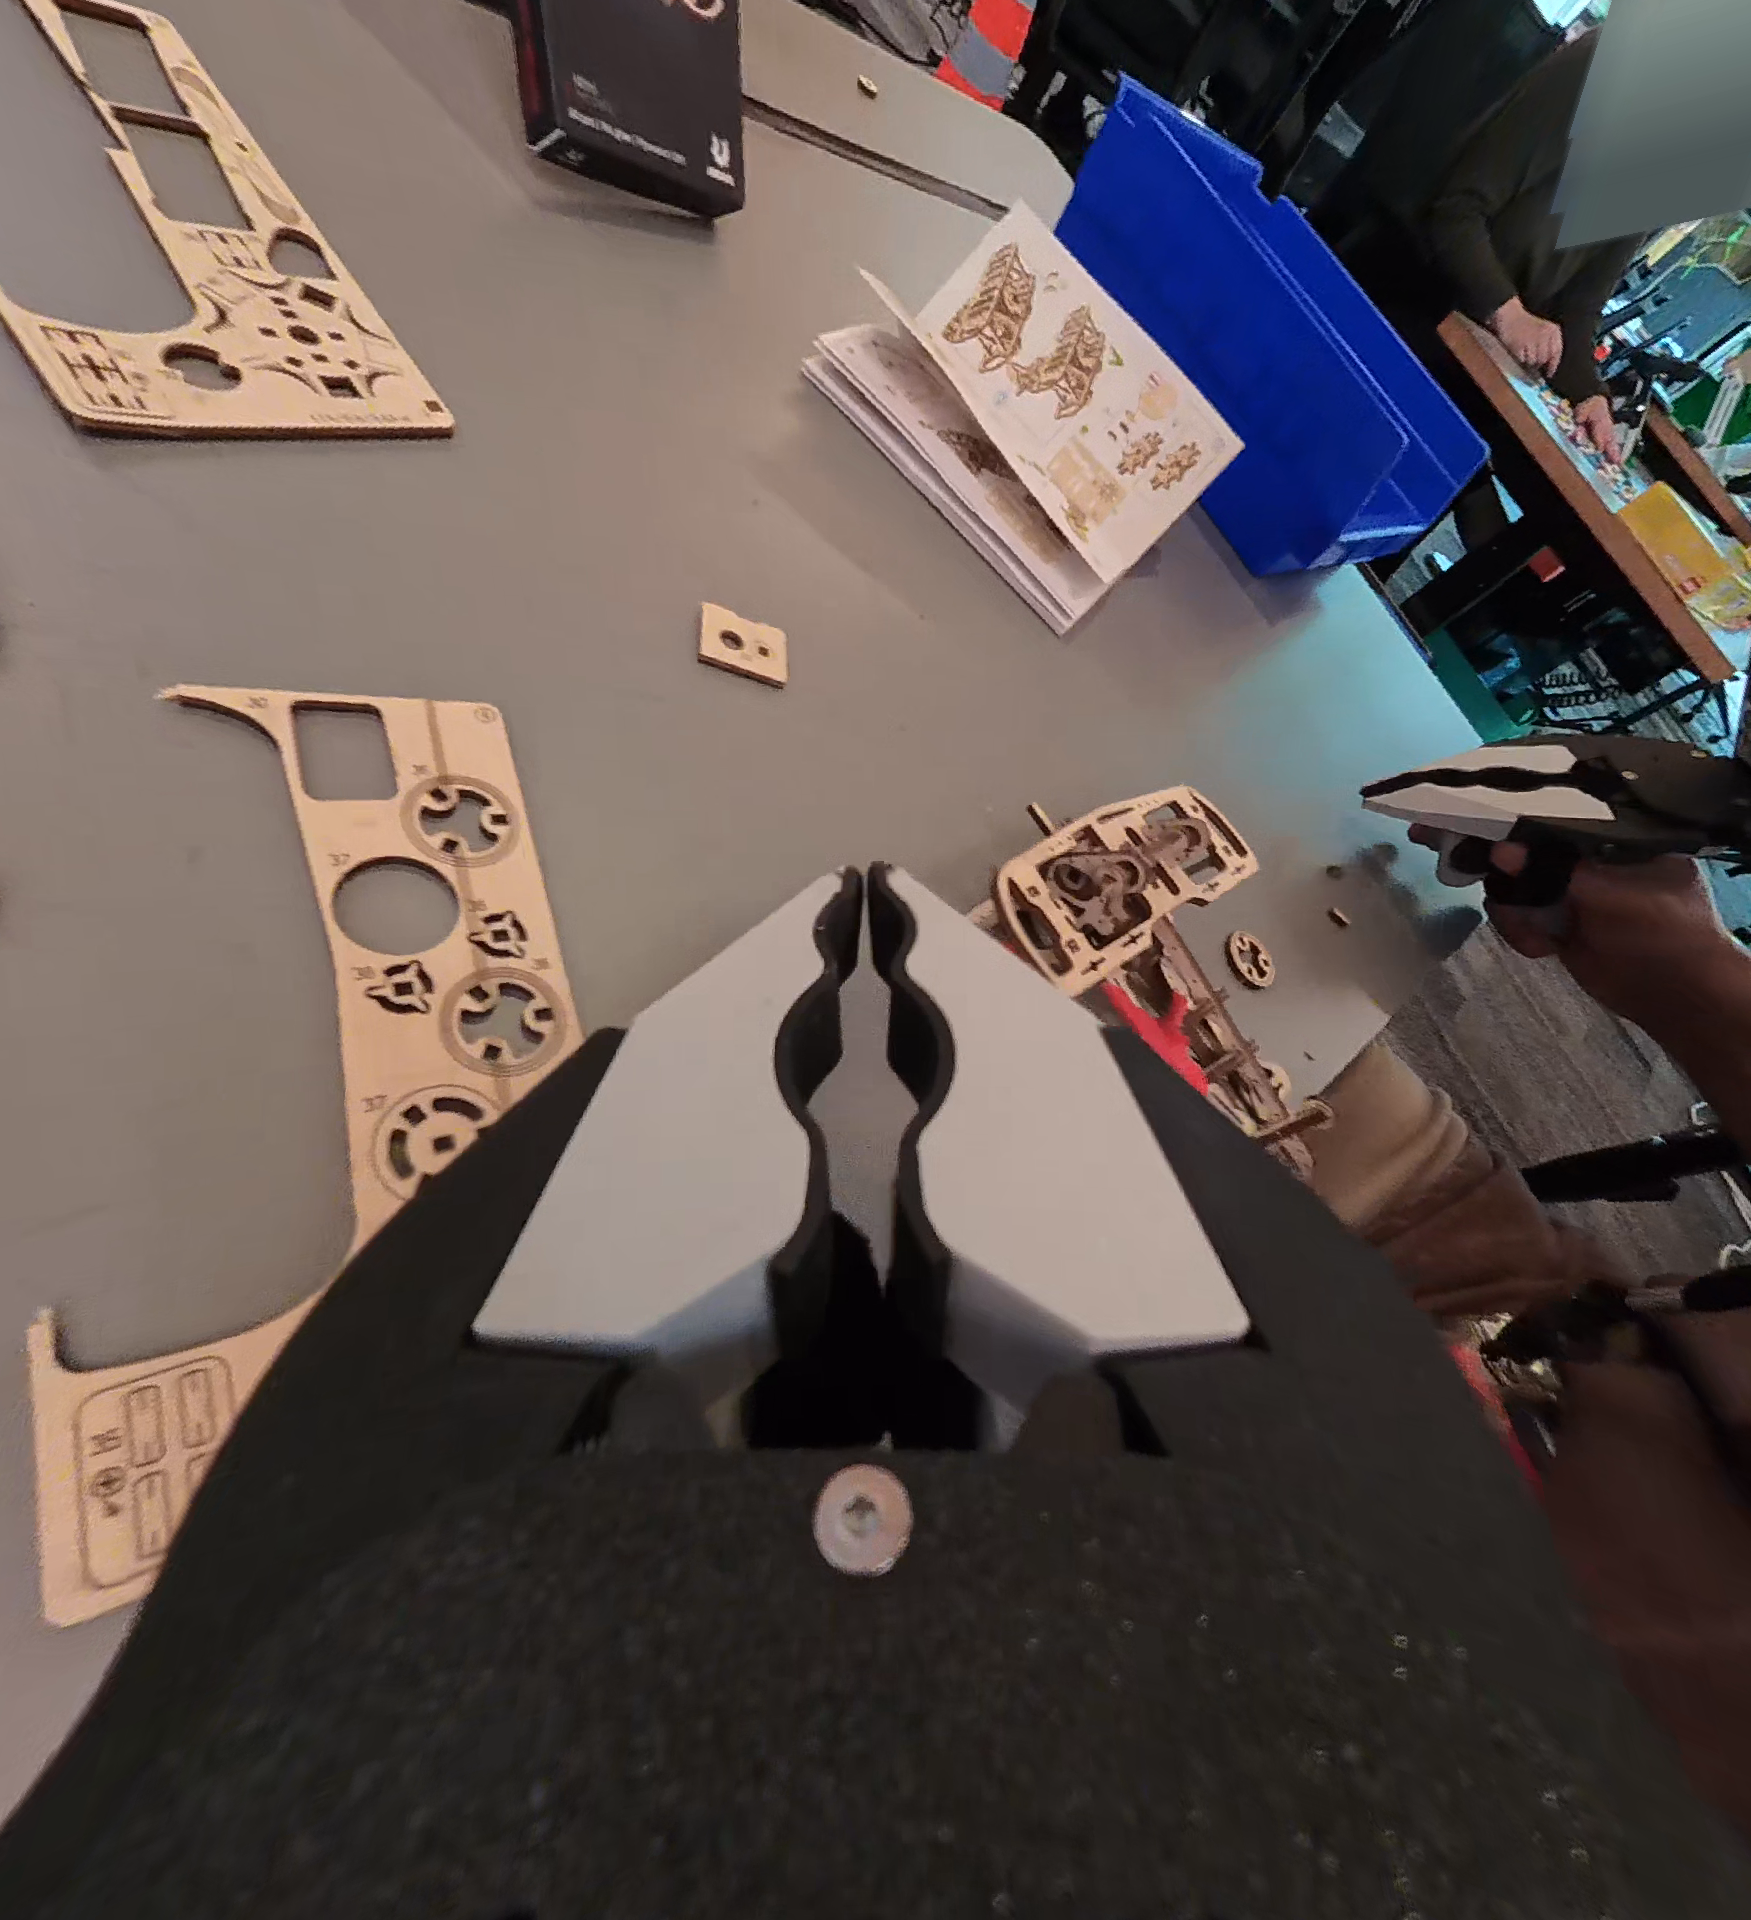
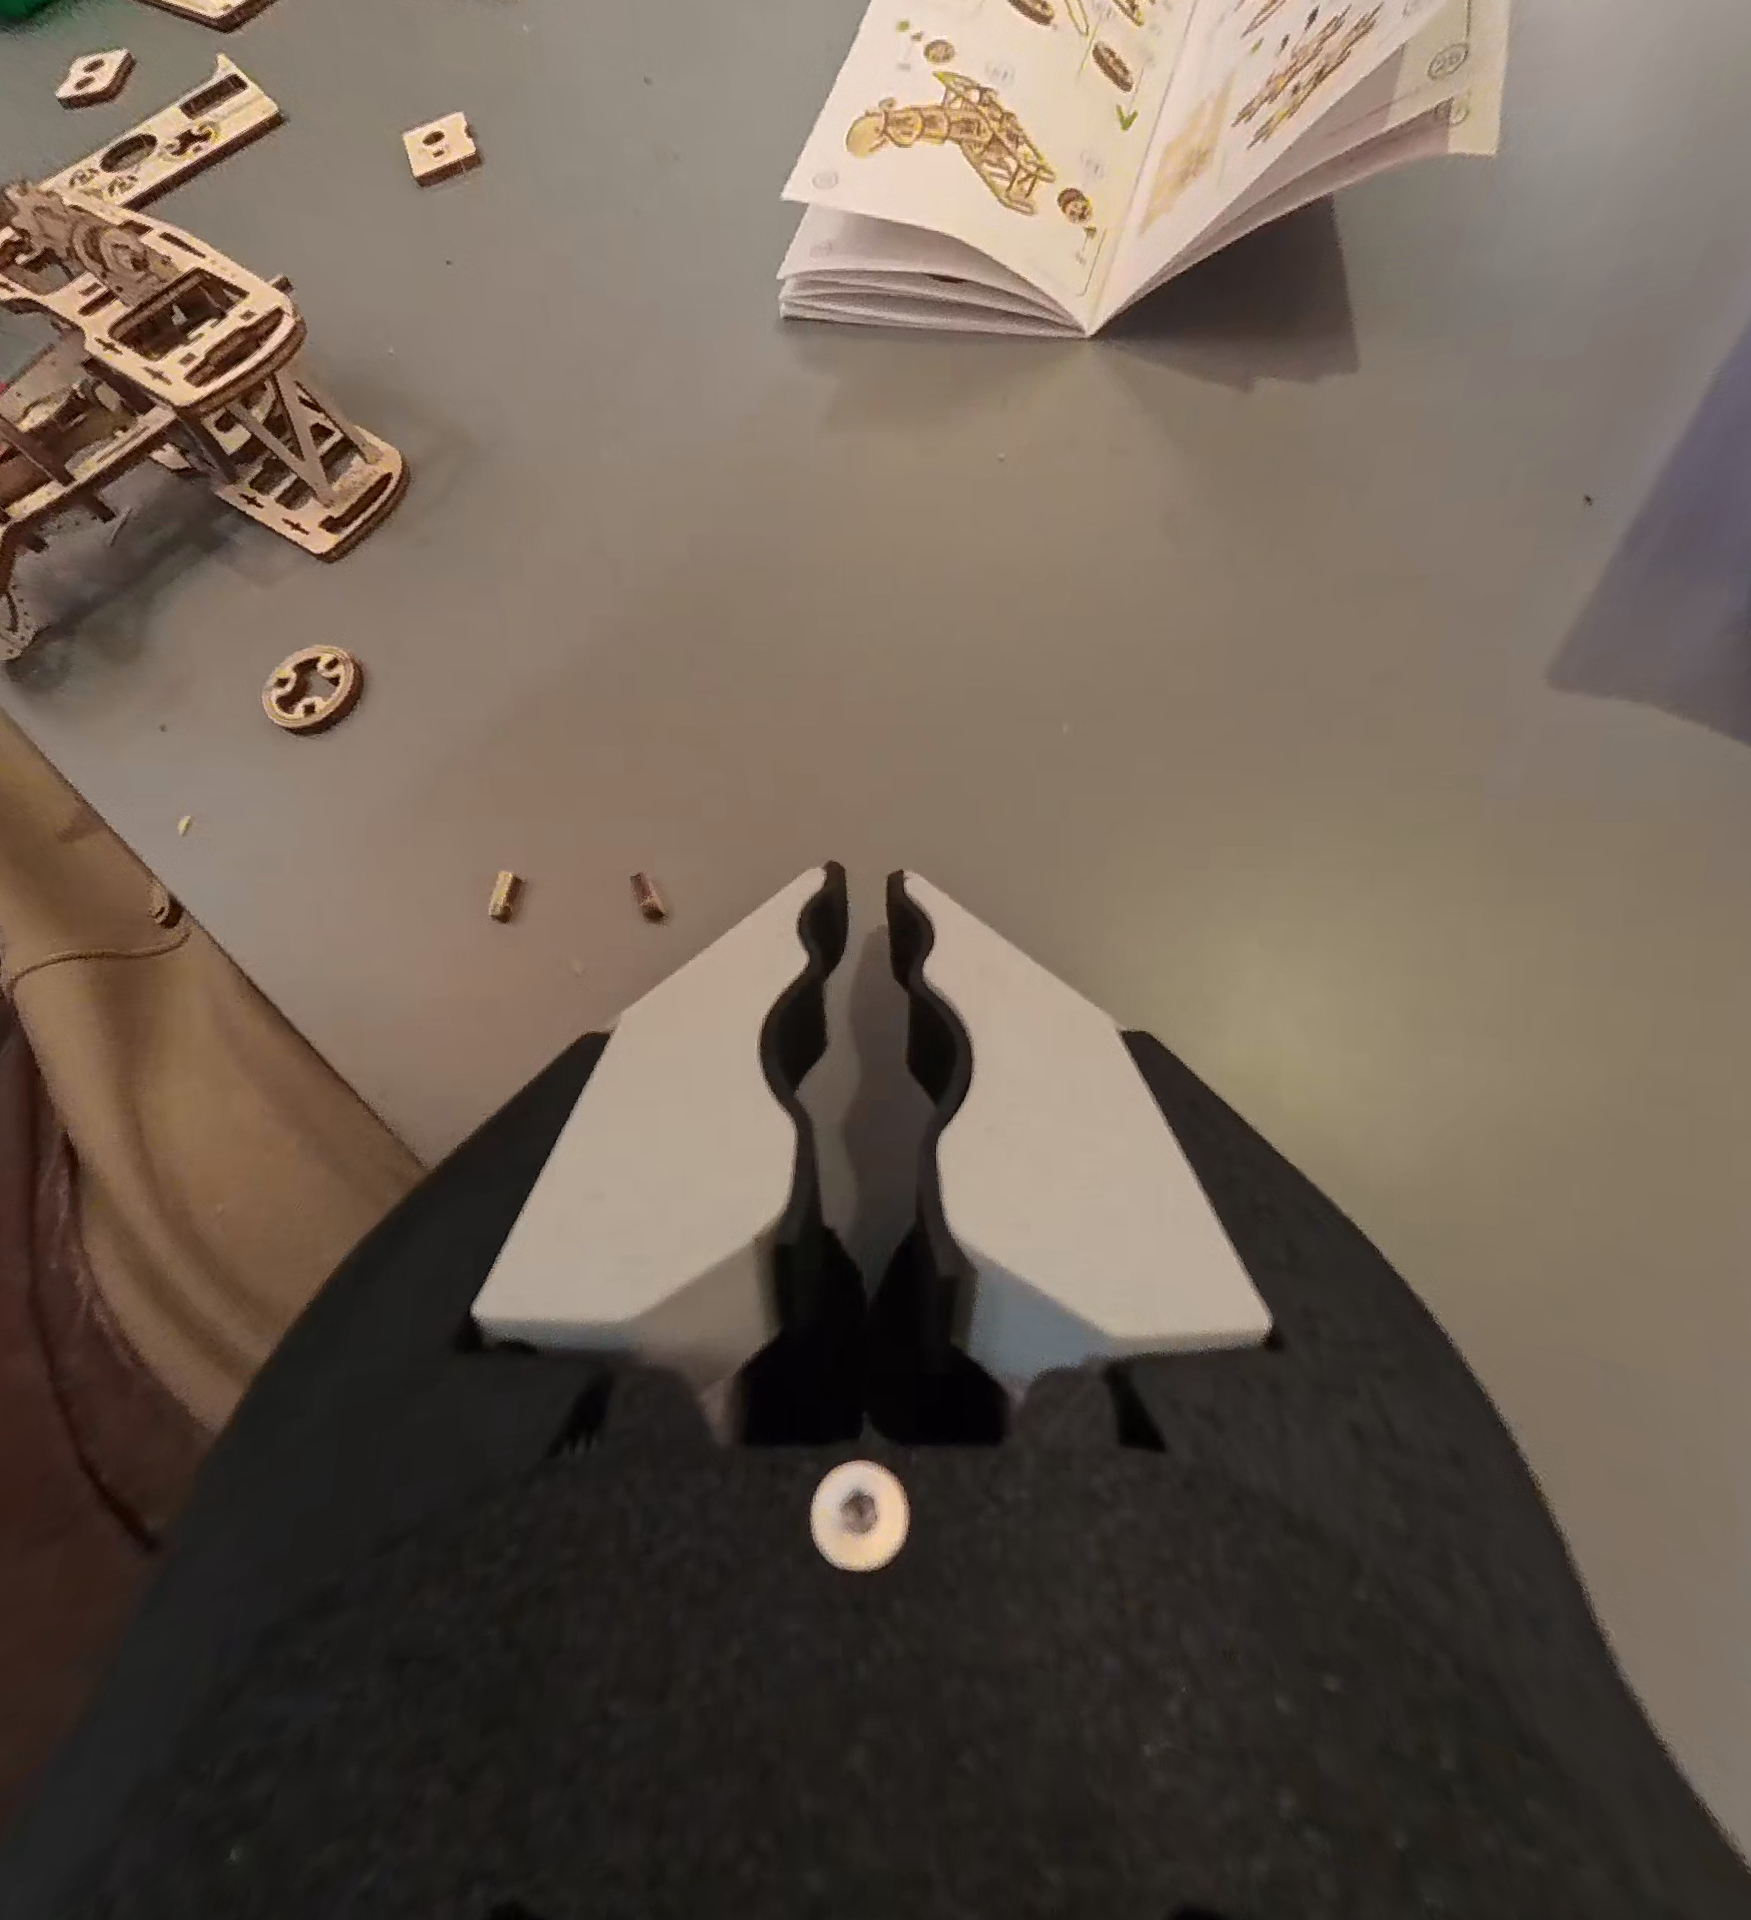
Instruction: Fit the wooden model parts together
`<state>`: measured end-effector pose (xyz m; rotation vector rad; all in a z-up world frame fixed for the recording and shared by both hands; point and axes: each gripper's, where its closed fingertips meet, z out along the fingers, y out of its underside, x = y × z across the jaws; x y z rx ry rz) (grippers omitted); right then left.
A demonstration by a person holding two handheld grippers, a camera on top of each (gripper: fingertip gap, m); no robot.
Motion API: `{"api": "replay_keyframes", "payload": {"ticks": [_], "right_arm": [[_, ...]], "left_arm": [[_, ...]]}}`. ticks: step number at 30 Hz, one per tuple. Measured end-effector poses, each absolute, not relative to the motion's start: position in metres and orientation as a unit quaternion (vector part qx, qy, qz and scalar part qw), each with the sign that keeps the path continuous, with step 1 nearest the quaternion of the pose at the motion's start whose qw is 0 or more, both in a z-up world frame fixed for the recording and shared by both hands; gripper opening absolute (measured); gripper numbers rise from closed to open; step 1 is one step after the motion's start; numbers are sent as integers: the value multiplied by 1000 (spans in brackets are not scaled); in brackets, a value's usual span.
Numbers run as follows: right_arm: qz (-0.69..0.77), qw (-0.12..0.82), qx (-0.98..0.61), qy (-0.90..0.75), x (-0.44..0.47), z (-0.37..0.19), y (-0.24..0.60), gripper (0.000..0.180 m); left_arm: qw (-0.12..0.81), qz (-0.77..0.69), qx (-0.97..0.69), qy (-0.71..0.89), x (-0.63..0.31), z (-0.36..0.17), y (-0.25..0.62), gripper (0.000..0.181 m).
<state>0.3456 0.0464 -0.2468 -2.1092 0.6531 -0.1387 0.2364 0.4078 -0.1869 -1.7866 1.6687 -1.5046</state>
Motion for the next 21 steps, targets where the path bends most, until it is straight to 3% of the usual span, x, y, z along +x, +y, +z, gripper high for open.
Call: {"api": "replay_keyframes", "payload": {"ticks": [14, 19, 21], "right_arm": [[-9, 481, -826, 294, 348, -245, 47, 5], [-6, 483, -823, 301, 348, -245, 46, 5], [-10, 481, -824, 299, 348, -246, 46, 5]], "left_arm": [[150, -510, -614, 583, 237, -186, 412, 18], [52, -461, -542, 700, 195, -206, 372, 34], [77, -374, -543, 748, 181, -234, 379, 35]]}}
